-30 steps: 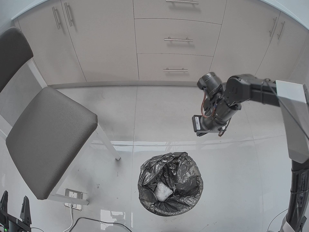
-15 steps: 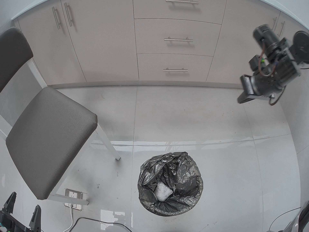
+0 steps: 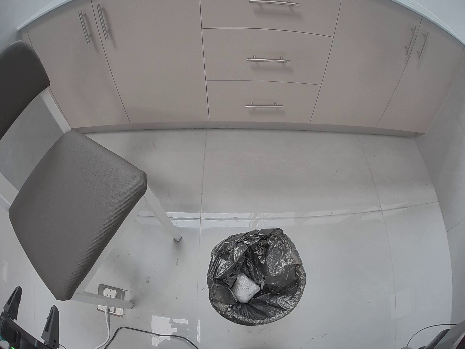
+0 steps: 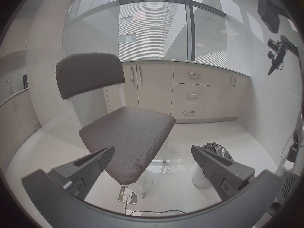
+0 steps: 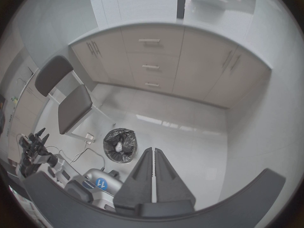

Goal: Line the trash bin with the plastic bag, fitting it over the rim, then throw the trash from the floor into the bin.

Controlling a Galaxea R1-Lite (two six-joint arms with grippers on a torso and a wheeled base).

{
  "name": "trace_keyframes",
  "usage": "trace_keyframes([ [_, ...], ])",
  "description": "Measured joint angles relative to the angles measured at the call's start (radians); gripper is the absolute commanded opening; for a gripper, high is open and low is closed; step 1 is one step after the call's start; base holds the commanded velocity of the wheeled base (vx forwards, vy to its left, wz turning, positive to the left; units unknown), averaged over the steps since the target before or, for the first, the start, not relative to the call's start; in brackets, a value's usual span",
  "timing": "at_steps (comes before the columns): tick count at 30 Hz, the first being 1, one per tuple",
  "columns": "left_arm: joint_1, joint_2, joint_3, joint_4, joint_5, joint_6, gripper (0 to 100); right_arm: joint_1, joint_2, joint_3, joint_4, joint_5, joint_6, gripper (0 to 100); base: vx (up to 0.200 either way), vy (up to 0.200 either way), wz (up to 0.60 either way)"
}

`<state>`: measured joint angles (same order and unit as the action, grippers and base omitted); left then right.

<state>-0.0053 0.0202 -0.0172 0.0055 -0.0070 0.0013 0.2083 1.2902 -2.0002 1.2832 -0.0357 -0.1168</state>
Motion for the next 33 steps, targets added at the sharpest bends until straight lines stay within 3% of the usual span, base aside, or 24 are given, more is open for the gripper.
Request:
trace_keyframes([
  [10, 0.003, -0.002, 0.0, -0.006, 0.001, 0.0, 100, -0.12, -0.391, 0.0, 0.02, 0.003, -0.135, 0, 0.0, 0.0, 0.0],
  [25, 0.004, -0.002, 0.0, -0.006, 0.001, 0.0, 100, -0.228, -1.014, 0.007, 0.006, 0.017, -0.168, 0, 0.0, 0.0, 0.0],
  [33, 0.004, -0.002, 0.0, -0.007, 0.002, 0.0, 100, -0.219, -1.208, 0.193, 0.033, 0.031, -0.143, 0, 0.0, 0.0, 0.0],
])
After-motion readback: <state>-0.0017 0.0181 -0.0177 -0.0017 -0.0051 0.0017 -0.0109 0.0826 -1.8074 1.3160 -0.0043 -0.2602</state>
